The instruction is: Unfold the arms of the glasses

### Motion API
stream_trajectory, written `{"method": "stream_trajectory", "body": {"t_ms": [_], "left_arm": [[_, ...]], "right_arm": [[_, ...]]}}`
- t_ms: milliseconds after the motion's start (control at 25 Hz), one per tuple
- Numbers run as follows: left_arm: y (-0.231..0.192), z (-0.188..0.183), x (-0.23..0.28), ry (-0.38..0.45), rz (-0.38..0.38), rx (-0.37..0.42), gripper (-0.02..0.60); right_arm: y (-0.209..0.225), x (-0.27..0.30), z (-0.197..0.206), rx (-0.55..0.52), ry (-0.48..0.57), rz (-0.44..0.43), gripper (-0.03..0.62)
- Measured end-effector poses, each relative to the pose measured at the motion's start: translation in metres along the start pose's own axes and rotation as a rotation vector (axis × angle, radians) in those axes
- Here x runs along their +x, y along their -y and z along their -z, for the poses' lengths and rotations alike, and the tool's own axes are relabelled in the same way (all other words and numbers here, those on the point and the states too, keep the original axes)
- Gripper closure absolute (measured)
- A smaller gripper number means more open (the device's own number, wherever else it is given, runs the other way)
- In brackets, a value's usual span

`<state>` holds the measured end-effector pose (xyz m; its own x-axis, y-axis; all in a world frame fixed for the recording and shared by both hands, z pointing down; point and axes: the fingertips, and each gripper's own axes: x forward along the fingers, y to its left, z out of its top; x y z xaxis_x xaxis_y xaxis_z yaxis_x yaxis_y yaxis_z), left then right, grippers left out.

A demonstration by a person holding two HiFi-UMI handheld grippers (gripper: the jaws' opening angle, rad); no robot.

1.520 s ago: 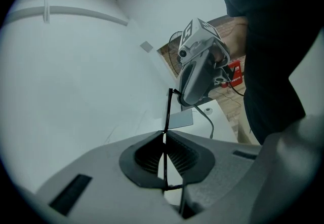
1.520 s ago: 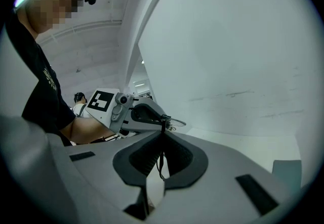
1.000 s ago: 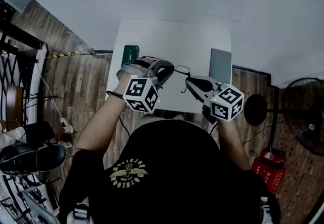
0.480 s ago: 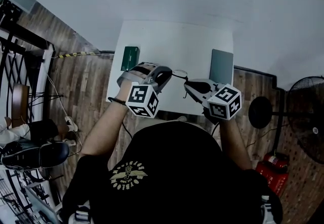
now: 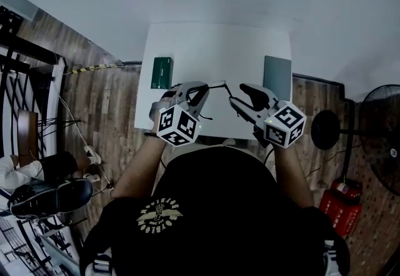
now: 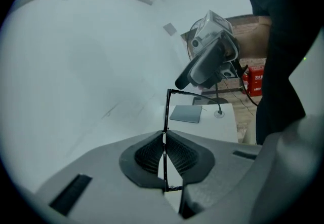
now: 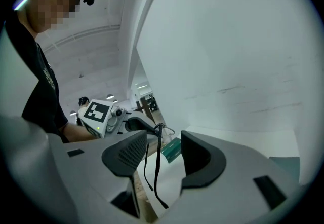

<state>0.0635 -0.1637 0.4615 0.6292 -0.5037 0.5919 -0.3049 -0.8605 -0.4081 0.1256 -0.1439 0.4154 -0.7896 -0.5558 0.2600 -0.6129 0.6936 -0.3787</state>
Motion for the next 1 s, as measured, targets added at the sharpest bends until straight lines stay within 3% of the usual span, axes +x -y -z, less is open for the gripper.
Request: {"method": "stream_trajectory", "body": {"t_ms": [400, 720, 1000], "left_arm": [[-0.075, 0.032, -0.030, 0.184, -0.158, -0.476, 0.558], [-0.136, 0.055, -0.067, 0.305, -0.297, -0.584, 0.558], [-0.176, 0.057, -0.104, 0.401, -0.368, -0.608, 0.558]], "right_arm": [[0.004, 0.016, -0.043, -0.076, 0.197, 0.159, 0.422], [0.008, 0.019, -0.071, -0.121, 0.307, 0.257, 0.470], [0.006, 0.012, -0.084, -0.170, 0.361, 0.327, 0.529]]}}
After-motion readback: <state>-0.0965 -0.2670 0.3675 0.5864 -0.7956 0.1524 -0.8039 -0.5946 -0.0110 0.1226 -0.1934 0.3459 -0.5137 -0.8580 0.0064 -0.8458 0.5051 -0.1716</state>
